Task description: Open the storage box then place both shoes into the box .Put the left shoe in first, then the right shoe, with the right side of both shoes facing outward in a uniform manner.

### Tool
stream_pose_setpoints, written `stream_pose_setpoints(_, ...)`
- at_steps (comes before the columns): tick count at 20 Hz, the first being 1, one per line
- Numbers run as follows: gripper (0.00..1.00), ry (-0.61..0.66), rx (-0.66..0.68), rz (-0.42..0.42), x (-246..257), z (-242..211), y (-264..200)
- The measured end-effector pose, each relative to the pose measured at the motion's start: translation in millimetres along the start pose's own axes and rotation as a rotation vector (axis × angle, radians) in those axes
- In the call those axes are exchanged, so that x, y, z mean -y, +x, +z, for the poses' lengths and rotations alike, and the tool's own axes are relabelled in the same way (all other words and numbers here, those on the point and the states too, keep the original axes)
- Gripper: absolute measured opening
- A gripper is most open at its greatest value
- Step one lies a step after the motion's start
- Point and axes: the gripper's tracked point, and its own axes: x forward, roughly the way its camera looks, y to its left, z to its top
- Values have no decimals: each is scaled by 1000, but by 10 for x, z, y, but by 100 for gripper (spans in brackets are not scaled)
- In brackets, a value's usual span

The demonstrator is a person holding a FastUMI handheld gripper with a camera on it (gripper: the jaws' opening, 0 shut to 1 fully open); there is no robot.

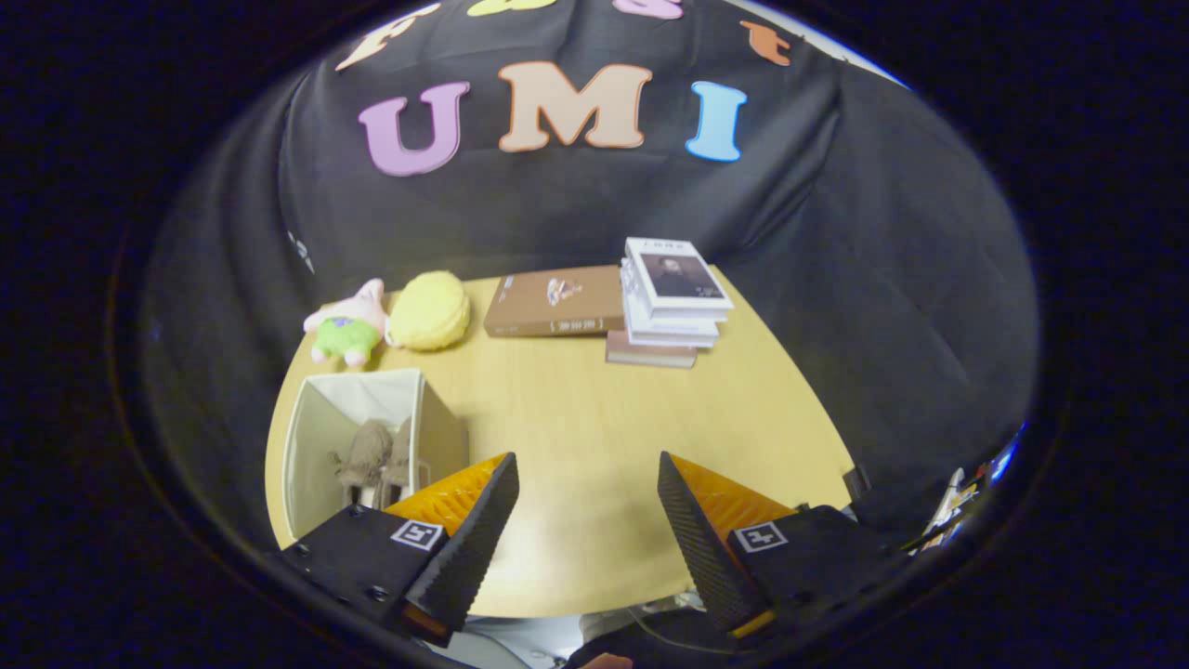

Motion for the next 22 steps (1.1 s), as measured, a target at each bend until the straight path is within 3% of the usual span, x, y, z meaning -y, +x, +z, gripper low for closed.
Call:
stream_pose_setpoints(7, 97, -39, 302, 90, 310, 583, 147)
stream_pose_setpoints(15, 97, -26, 665, 221, 318, 1111, -153)
stream_pose_setpoints(19, 96, -21, 799, 248, 391, 1142, -348)
stream_pose_setpoints(22, 96, -55, 835, 203, 526, 1098, -466)
